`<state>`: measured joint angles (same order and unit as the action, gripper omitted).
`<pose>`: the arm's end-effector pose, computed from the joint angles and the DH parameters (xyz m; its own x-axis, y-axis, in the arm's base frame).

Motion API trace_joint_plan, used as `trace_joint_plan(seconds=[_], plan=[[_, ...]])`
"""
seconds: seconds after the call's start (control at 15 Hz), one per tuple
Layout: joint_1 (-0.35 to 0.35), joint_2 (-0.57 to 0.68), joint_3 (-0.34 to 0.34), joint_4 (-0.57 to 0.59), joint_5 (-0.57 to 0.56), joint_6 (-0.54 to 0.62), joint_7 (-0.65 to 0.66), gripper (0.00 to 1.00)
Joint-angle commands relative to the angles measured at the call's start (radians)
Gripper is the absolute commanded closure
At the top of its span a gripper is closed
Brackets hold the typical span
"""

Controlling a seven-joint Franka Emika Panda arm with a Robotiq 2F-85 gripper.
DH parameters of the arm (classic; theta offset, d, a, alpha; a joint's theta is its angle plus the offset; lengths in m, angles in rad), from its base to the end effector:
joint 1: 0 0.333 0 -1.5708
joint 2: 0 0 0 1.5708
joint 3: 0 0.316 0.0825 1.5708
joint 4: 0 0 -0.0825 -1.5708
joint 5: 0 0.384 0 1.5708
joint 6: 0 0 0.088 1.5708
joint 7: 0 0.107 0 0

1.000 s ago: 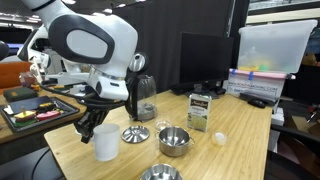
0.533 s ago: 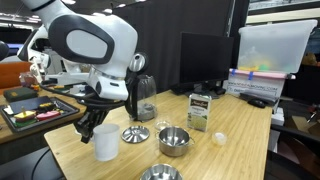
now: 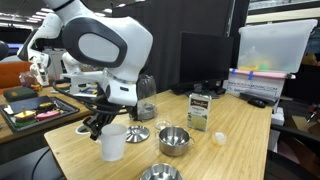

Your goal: Pour some contents from the white mug into the silver pan.

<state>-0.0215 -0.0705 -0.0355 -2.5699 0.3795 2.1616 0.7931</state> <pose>0.4061 -0.0082 0.2675 0.3818 -0.8287 -0.4093 -0.8851 -0.4553 0.0961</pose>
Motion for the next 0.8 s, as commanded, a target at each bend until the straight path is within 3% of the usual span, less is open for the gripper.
trace_joint_plan(seconds=[0.0,0.33,0.47,0.53,0.73], plan=[[-0.038,0.056,-0.044,0.080,0.140,-0.110,-0.087,0.98],[-0.112,0.126,-0.122,0.140,0.262,-0.196,-0.173,0.98],[-0.139,0.158,-0.148,0.157,0.275,-0.200,-0.196,0.98],[-0.124,0.126,-0.139,0.123,0.240,-0.153,-0.169,0.91],[-0.137,0.153,-0.151,0.143,0.251,-0.170,-0.181,0.91]])
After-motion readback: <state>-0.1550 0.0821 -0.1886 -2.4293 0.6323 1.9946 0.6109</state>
